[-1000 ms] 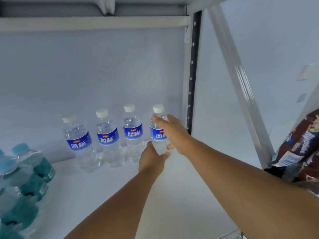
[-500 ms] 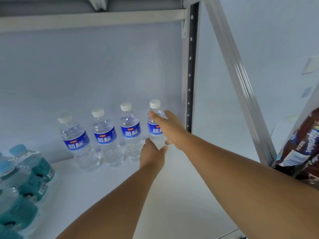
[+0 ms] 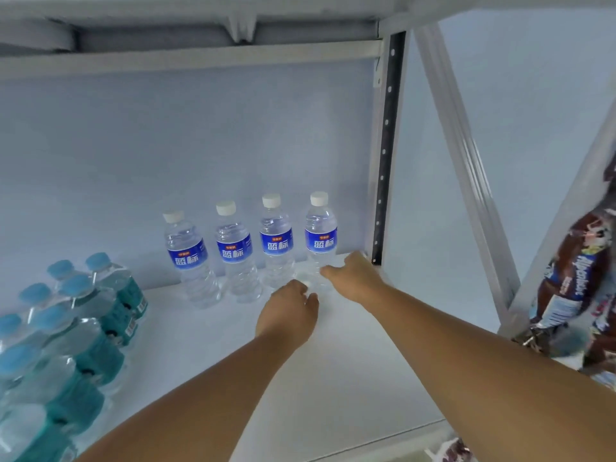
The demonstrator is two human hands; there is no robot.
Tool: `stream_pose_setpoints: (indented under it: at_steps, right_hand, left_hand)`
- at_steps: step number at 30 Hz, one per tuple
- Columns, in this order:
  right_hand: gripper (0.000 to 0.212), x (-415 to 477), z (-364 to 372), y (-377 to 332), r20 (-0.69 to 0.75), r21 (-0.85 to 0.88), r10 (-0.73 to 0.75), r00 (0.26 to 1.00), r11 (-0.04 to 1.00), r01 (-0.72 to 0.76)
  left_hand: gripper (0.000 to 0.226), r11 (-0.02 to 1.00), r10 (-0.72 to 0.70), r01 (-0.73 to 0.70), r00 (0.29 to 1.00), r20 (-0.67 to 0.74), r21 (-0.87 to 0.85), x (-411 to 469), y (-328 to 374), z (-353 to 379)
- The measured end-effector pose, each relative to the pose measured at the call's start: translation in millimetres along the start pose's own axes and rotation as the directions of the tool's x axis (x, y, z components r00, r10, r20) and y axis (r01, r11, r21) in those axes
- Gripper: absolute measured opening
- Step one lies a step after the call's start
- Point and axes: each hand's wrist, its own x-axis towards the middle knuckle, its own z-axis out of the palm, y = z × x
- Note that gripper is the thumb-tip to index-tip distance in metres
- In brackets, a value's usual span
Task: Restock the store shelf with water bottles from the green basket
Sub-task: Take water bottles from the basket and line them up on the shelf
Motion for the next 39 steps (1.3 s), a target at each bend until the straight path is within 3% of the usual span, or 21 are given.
stream_pose_setpoints:
  at_steps: [6, 11, 21, 30, 39]
  right_hand:
    - [0.035, -51.0, 15.7, 20.2, 0.049, -0.091, -0.141, 0.989, 0.985, 0.145]
    - [0.014, -126.3, 31.6, 49.0, 0.083, -0.075, -0.194, 0.977, 0.977, 0.200]
    - [0.009, -277.3, 81.3, 73.9, 0.047, -0.111, -0.220, 0.974, 0.968, 0.224]
    - [0.007, -371.9, 145.8, 86.7, 0.170, -0.187, -0.264, 0.949, 0.937, 0.295]
    - [0.008, -379.3, 186.0, 128.5, 0.330, -0.237, -0.230, 0.916, 0.919, 0.316]
  left_hand:
    - [0.015, 0.994, 0.107, -0.108, 0.989, 0.099, 0.007, -68.5, -43.1, -32.1]
    - [0.015, 0.990, 0.121, -0.131, 0.978, 0.170, 0.048, -136.7, -87.5, -57.6]
    - [0.017, 0.979, 0.178, -0.193, 0.969, 0.174, 0.073, -258.4, -172.5, -94.6]
    - [0.017, 0.992, 0.091, -0.111, 0.963, 0.252, 0.066, -348.5, -239.4, -90.1]
    - [0.017, 0.999, -0.029, 0.016, 0.928, 0.370, 0.038, -362.4, -269.4, -57.5]
